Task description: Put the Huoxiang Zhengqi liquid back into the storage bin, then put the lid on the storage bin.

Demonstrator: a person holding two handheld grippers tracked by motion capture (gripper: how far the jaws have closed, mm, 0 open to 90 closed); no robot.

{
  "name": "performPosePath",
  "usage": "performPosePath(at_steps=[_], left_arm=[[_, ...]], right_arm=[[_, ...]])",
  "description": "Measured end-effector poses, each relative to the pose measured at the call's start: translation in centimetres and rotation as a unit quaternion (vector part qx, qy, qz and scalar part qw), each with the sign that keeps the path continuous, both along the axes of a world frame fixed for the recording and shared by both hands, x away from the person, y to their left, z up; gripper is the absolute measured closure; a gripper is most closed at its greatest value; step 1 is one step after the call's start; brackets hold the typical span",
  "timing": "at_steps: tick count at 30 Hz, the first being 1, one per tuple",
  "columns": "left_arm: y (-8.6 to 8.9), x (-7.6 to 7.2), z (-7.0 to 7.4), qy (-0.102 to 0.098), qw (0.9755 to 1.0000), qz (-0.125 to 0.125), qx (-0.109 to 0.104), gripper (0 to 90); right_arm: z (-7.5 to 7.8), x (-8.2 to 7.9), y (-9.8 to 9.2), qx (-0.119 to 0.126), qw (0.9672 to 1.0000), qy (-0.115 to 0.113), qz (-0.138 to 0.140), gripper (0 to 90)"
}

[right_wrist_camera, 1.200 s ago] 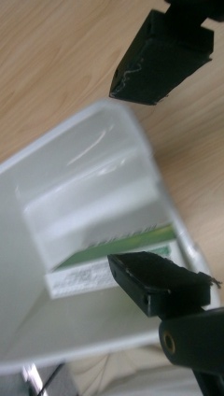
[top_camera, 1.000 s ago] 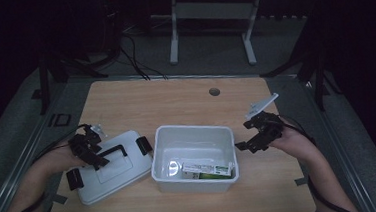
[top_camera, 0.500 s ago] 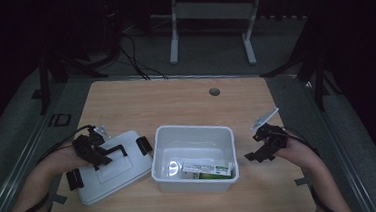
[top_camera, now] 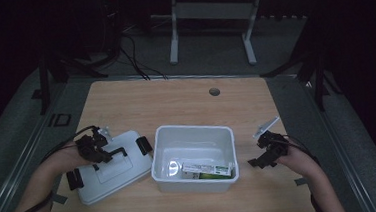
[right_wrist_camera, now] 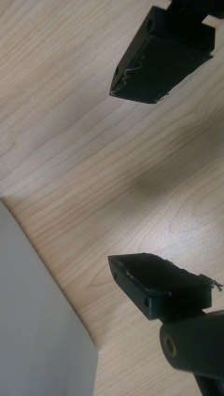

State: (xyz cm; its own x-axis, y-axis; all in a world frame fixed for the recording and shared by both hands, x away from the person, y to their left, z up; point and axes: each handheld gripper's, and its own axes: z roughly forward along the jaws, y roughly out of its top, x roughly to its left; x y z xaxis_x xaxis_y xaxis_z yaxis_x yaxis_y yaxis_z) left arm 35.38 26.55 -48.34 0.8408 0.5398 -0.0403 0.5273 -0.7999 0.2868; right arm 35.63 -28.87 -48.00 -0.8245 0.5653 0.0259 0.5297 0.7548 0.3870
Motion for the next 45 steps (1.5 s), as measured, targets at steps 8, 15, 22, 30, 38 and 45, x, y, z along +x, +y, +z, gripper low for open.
performPosePath(at_steps=[8,15,22,30,38,45], left_arm=[[0.3,-0.1,0.5,0.005,0.9999,-0.006,0.008,84.0],[1.0,-0.6,2.2,0.001,1.0000,-0.003,0.000,84.1],[1.7,-1.3,4.6,0.001,1.0000,-0.005,0.001,84.0],[2.6,-1.9,7.6,-0.016,0.9999,0.001,-0.006,84.1],[2.7,-2.4,11.1,-0.034,0.9994,-0.003,-0.009,84.1],[1.7,-2.5,12.9,-0.044,0.9990,-0.013,0.000,84.0]], right_arm=[[-0.5,-0.5,-0.4,0.005,1.0000,-0.005,-0.004,15.7],[-0.4,-0.7,-0.4,0.006,1.0000,-0.005,0.000,15.7],[-0.7,-0.8,-0.1,0.010,1.0000,-0.002,-0.001,15.7],[-0.5,-0.8,-0.1,0.009,1.0000,-0.003,-0.001,15.7],[-0.4,-0.8,0.0,0.009,1.0000,-0.001,0.001,15.7],[-0.5,-0.8,0.2,0.009,1.0000,0.000,0.003,15.7]])
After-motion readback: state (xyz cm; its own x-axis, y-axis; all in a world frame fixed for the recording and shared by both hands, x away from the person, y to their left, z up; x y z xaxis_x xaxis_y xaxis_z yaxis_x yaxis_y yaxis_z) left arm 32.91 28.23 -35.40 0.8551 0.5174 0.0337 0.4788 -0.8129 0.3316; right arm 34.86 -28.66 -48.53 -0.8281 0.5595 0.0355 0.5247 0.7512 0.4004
